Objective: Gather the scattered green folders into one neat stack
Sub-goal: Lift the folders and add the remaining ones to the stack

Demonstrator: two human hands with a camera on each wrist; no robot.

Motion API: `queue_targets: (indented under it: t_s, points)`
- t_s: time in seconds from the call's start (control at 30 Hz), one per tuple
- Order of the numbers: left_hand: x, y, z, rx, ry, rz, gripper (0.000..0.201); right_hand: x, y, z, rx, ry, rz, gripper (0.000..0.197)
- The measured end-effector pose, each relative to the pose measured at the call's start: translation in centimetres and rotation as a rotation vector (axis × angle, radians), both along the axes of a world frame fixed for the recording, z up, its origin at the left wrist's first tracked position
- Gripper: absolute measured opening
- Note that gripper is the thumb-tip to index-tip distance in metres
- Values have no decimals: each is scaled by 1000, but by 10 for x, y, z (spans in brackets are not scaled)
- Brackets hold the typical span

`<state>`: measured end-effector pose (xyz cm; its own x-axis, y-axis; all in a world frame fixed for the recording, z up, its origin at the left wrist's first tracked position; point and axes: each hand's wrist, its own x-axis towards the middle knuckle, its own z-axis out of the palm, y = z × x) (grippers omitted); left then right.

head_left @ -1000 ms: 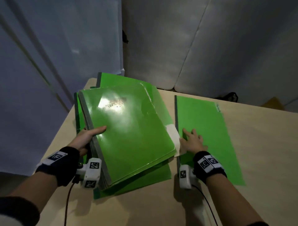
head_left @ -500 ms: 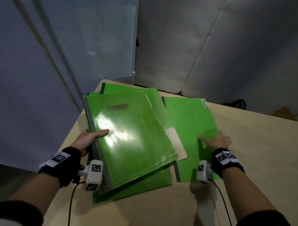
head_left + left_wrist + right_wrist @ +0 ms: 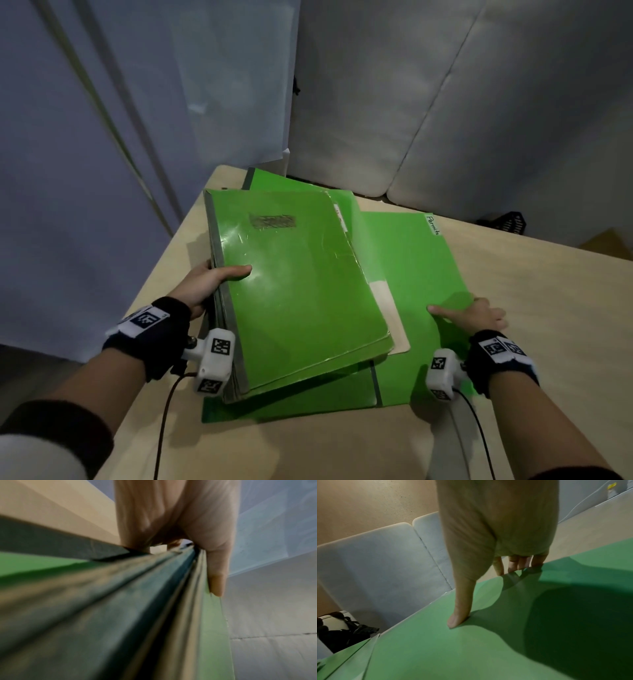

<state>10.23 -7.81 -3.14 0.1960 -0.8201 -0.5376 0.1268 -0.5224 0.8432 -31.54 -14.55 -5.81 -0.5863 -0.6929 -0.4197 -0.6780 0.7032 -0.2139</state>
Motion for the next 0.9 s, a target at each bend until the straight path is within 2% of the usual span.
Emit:
queue_targets:
  t_s: [0.03,0.1,0.17,0.23,0.4,0.5,0.57,0.7,0.77,0.83,0.87,0.9]
  points:
    - [0,0,-1,-1,8,-5,92,-1,1,-1,-16,-10,-5,102]
    - [1,-2,-6,5,0,-27,119,-2,2,-4,-50,-34,-28,102]
    - [4,-3,-12,5,-5,-44,130,-1,2,-4,-78,-51,-70,104]
    - [2,-2,-8,9,-4,-37,121,0,1,-2,-116,-89,-102,107]
    - [-6,5,-5,2,5,39,65,-14,-3,-11,-258,-190,-183,111]
    - [0,8,-4,20,39,68,62,-6,3,12,-357,-137,-175,97]
    - [4,8,9,25,50,56,51,-5,0,19,-424,-119,-174,86]
    - [13,9,25,-23,115,65,41,6,-3,26,-485,-152,-184,81]
    - [13,14,29,-28,139,86,34,17,-1,23,-491,-260,-210,70]
    - [6,15,29,-34,194,94,17,28,1,11,-474,-463,-229,50]
    - [2,15,29,-45,223,99,18,32,2,2,-444,-533,-206,42]
    - [-3,15,25,-53,229,110,32,37,3,-6,-401,-597,-170,34]
